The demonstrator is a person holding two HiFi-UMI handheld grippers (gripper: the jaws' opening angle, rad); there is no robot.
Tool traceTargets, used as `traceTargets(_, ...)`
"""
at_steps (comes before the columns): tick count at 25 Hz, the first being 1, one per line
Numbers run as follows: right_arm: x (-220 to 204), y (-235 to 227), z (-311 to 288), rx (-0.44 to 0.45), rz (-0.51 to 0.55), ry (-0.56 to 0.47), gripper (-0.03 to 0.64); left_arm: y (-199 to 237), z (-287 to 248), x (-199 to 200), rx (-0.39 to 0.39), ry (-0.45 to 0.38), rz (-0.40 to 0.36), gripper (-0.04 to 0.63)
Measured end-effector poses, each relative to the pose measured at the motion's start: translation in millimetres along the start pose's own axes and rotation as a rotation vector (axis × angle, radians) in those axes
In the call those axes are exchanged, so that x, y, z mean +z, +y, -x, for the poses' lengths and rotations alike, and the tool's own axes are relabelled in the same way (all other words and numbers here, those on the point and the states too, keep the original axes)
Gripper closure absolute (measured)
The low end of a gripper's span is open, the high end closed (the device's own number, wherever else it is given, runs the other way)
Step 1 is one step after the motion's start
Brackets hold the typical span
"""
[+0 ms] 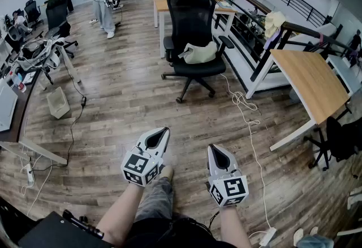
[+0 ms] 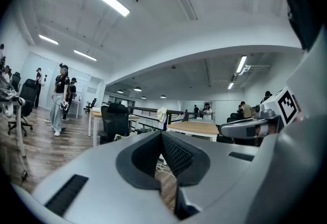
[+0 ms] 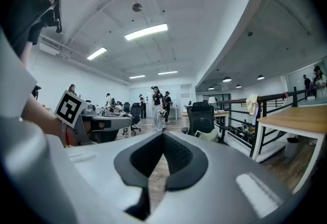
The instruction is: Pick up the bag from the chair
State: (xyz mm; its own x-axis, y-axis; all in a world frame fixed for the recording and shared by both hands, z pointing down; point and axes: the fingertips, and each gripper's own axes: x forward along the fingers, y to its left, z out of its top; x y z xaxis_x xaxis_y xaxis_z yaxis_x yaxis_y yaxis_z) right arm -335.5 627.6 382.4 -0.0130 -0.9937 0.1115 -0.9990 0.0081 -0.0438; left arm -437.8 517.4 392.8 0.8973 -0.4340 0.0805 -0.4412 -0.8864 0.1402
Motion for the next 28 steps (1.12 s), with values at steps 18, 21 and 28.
traceTargets(18,7.2,-71.1,-183.3,-0.117,-0.046,0.055,0.609,153.1,-138.8,20.0,-0.056,0.025,0.027,0.598)
traceTargets(21,11.4,-74.6,-200.8,-0.131,-0.061,0.050,0.609,169.0,-151.2,22.1,-0.061,0.021,0.043,0.598)
traceTargets(28,9.4,-91.3,-228.0,-0.153,-0.073,0.061,0.609,185.0,-177.5,19.2,-0.070,0.027,0.060,0.598)
